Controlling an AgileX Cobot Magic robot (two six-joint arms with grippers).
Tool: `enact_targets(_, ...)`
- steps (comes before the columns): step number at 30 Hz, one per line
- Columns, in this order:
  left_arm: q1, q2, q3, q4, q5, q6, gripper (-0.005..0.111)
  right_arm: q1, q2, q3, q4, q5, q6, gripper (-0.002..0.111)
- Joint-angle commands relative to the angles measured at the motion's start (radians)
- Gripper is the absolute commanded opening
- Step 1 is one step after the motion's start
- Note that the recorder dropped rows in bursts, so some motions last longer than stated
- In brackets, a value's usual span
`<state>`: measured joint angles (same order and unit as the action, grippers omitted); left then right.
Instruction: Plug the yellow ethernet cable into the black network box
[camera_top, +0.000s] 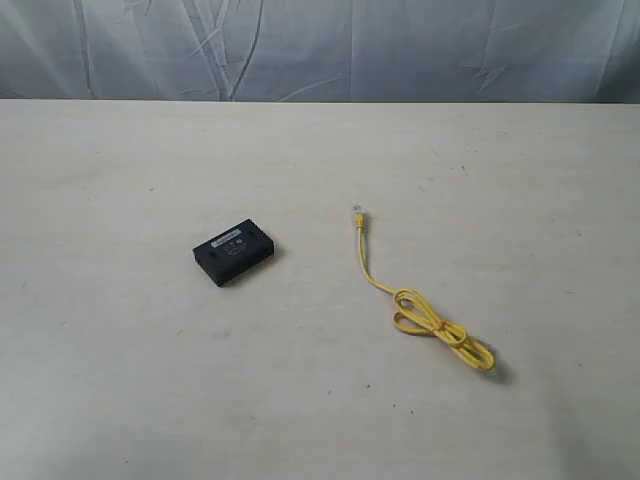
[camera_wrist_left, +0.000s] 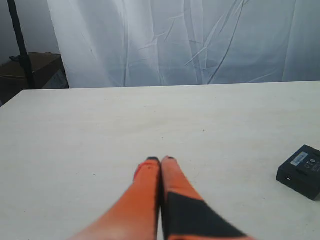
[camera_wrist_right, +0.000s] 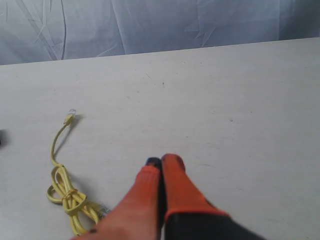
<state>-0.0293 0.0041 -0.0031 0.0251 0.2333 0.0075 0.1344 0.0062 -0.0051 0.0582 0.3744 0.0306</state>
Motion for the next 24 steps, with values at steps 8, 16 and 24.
enact_targets(8, 0.002, -0.004, 0.003, 0.003, -0.002, -0.001, 0.000, -0.005, -0.006, 0.005, -0.007, -0.011, -0.006, -0.001)
enact_targets(16, 0.002, -0.004, 0.003, 0.003, -0.002, -0.001, 0.000, -0.005, -0.006, 0.005, -0.031, -0.131, -0.006, -0.001)
enact_targets(24, 0.002, -0.004, 0.003, 0.003, -0.002, -0.001, 0.000, -0.005, -0.006, 0.005, -0.153, -0.425, -0.054, -0.001)
